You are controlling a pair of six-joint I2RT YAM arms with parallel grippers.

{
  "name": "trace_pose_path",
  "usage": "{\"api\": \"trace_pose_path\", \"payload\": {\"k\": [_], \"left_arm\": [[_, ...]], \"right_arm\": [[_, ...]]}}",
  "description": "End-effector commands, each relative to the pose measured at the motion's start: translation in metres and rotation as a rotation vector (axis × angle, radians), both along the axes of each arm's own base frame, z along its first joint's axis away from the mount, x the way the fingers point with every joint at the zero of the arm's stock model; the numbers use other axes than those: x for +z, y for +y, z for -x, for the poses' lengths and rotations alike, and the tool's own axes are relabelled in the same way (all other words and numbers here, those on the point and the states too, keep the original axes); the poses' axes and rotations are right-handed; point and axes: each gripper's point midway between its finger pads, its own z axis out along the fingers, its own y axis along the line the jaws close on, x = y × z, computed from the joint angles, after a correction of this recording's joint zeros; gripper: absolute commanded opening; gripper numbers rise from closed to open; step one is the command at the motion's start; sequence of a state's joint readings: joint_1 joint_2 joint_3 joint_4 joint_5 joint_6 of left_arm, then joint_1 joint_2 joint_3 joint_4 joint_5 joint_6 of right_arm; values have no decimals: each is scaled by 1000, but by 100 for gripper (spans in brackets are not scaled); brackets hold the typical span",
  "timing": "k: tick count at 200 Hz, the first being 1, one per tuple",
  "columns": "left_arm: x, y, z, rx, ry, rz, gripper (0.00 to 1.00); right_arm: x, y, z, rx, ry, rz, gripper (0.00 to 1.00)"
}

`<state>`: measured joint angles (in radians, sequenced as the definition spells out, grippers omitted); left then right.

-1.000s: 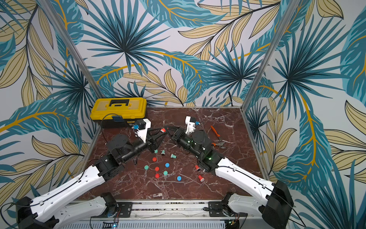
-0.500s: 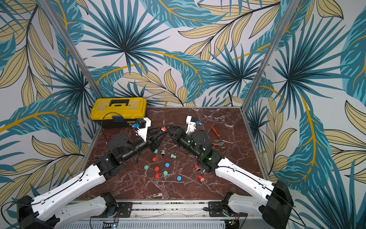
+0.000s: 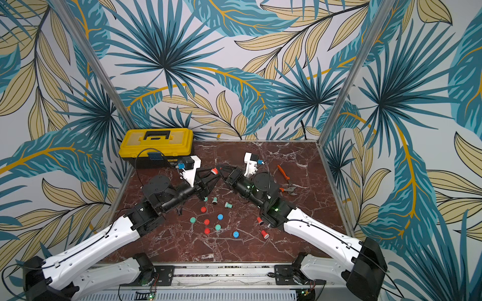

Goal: Close the stamp cap
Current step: Pick up the stamp from the center of the board.

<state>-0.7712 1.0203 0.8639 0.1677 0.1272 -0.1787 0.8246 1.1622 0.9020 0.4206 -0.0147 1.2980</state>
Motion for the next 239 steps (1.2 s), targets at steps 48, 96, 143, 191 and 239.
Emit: {"api": "trace_pose_path", "payload": {"k": [48, 96, 143, 191, 239], "left_arm": [[8, 8, -2, 46, -23, 21, 38], [12, 12, 3, 45, -56, 14, 21], [12, 13, 29, -54, -183, -53, 14], [15, 19, 78, -227, -333, -116, 15], [5, 11, 108, -431, -330, -298, 12]], "right_arm": [[3, 17, 16, 89, -20, 5, 2], [-1, 13, 17, 72, -19, 37, 2], [5, -5, 28, 61, -81, 185, 30], [14, -26, 70, 180, -174, 407, 54], [9, -14, 116, 459, -230, 440, 58]]}}
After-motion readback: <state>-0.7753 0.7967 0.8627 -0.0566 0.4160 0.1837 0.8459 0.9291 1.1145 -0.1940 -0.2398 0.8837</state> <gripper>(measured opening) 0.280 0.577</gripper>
